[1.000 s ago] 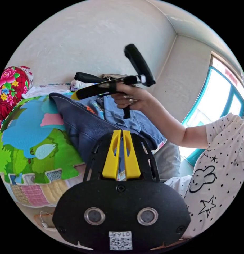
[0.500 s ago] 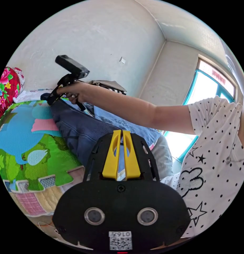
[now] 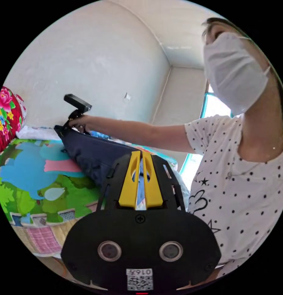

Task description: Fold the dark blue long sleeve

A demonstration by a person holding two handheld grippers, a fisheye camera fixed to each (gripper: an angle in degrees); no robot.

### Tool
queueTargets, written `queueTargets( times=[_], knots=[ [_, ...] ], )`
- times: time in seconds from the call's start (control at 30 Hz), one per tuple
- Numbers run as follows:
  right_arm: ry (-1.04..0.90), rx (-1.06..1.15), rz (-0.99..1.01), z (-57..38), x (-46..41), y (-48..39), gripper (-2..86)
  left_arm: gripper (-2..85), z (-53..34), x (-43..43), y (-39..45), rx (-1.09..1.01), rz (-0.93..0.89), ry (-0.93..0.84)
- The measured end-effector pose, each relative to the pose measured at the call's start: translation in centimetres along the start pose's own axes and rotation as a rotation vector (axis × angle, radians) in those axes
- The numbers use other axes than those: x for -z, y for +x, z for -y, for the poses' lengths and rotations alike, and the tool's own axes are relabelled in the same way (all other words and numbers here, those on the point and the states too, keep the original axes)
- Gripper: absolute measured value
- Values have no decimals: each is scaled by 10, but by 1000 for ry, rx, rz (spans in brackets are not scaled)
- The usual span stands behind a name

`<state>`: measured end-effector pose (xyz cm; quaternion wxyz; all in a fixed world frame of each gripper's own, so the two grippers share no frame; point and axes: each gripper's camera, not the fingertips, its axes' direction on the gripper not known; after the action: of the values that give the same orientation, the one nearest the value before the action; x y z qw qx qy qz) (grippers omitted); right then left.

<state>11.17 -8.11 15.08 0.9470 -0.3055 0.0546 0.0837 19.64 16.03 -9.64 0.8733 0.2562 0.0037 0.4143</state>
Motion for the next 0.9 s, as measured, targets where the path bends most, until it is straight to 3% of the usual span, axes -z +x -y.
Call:
queueTargets(
  times=[0.07,0.2,0.4,0.53,0.73,0.9],
  knots=[
    [31,-30,121,11,20,24,6,-9,5,25,-4,2,-6,79],
    [58,-55,149,32,42,41,5,-9,6,66,-16,29,28,198],
    [28,-30,97,58,16,22,4,-9,-10,98,-25,136,175,231],
    [-15,-37,166,69,-30,5,5,-9,-14,95,-19,140,198,210],
    [-15,14,189,60,-53,9,5,-9,8,42,-3,55,77,141],
    [10,49,129,22,-34,61,5,-9,44,-68,35,-99,-102,-13]
  ],
)
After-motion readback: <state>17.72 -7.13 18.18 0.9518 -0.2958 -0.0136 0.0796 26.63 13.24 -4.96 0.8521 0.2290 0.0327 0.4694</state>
